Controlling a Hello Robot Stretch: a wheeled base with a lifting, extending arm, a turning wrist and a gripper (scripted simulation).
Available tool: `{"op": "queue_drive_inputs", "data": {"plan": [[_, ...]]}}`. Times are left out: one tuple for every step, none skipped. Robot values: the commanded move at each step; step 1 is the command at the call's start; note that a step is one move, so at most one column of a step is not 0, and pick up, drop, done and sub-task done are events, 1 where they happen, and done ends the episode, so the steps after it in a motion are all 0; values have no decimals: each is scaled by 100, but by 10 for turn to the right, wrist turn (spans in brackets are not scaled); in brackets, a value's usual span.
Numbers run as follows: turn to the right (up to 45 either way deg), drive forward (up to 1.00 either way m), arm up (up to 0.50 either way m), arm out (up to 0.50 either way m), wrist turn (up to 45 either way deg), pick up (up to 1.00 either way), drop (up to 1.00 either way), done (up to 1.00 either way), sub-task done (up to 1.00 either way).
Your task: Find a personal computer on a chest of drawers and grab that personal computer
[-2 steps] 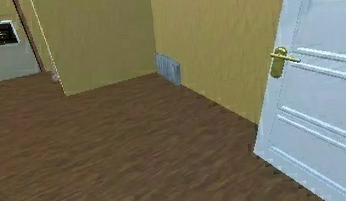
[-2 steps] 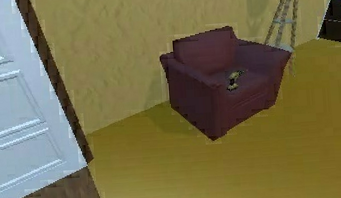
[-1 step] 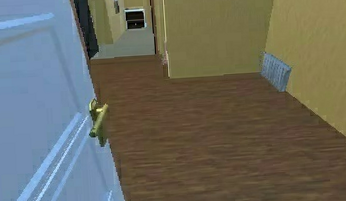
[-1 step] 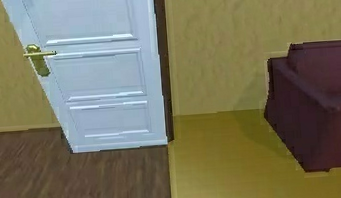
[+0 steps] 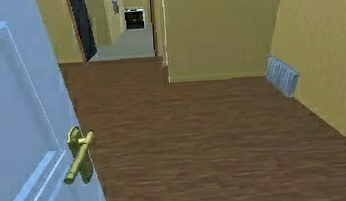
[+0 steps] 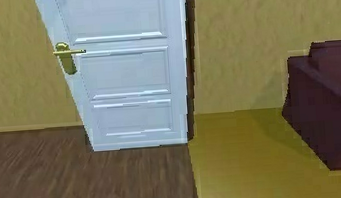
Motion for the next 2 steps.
{"op": "queue_drive_inputs", "data": {"plan": [[450,0,0,0,0,0,0,0,0],[450,0,0,0,0,0,0,0,0]]}}
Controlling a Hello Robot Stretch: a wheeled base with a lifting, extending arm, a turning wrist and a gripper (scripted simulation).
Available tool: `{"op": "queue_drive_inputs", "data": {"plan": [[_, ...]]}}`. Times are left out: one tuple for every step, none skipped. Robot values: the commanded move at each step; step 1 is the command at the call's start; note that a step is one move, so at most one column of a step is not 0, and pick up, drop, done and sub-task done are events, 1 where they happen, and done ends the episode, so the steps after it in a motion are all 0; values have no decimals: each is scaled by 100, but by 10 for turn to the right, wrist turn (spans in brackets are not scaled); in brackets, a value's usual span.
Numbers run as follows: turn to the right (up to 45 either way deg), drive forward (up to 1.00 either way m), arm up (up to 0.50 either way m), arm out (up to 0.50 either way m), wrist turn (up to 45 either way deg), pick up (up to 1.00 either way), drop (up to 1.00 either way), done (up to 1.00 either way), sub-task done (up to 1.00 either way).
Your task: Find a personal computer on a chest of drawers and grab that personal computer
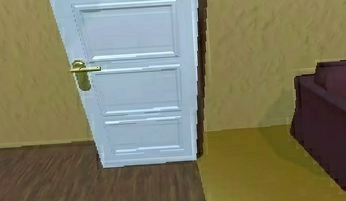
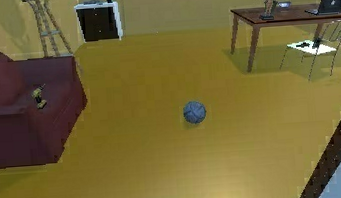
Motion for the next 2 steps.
{"op": "queue_drive_inputs", "data": {"plan": [[210,0,0,0,0,0,0,0,0],[0,20,0,0,0,0,0,0,0]]}}
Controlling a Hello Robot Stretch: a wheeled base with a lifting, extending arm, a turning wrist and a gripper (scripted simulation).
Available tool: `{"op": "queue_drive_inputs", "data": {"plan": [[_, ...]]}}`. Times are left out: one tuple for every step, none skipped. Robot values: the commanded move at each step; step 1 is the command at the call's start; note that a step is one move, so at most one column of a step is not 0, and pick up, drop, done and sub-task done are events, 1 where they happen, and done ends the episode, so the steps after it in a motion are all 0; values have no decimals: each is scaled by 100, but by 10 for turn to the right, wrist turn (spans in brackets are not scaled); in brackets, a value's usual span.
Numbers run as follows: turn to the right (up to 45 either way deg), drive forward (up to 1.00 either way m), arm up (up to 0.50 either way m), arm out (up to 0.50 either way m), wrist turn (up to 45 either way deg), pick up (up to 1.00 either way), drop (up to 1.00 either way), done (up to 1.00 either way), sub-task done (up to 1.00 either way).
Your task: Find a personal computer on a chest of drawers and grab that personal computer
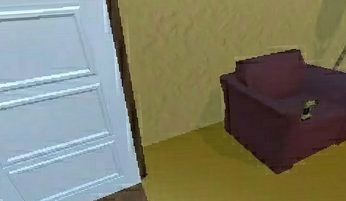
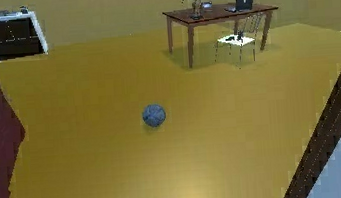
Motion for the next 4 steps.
{"op": "queue_drive_inputs", "data": {"plan": [[-450,0,0,0,0,0,0,0,0],[-360,0,0,0,0,0,0,0,0],[0,30,0,0,0,0,0,0,0],[-450,0,0,0,0,0,0,0,0]]}}
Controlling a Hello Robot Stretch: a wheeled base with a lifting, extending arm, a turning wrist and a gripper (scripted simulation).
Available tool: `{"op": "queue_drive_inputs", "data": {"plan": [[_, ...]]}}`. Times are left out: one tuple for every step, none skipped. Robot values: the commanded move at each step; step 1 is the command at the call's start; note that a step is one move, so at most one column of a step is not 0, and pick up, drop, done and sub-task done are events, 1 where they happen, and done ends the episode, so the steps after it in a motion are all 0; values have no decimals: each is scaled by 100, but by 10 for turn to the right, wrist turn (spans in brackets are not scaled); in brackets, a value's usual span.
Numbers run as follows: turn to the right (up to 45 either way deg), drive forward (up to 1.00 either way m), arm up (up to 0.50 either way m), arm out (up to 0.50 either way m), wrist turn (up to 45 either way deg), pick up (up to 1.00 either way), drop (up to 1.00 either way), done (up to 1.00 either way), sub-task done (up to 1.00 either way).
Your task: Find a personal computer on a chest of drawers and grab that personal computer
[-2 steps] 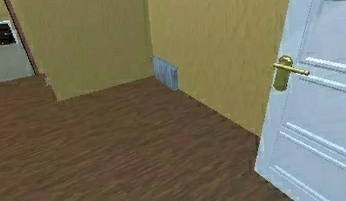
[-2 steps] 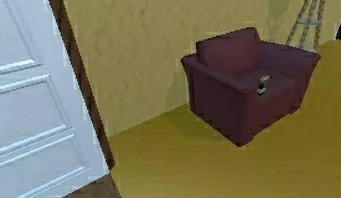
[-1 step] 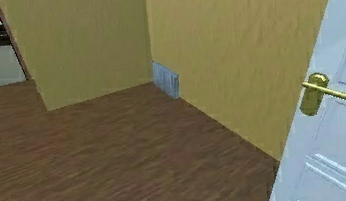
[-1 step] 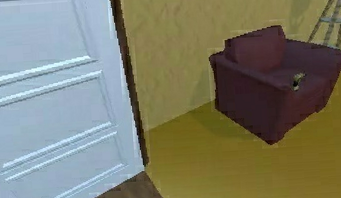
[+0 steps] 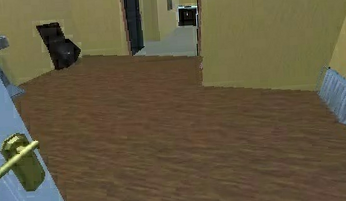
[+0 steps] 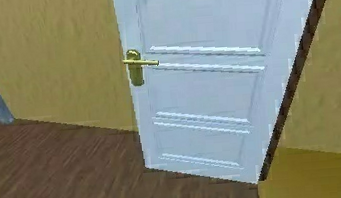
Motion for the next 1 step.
{"op": "queue_drive_inputs", "data": {"plan": [[0,100,0,0,0,0,0,0,0]]}}
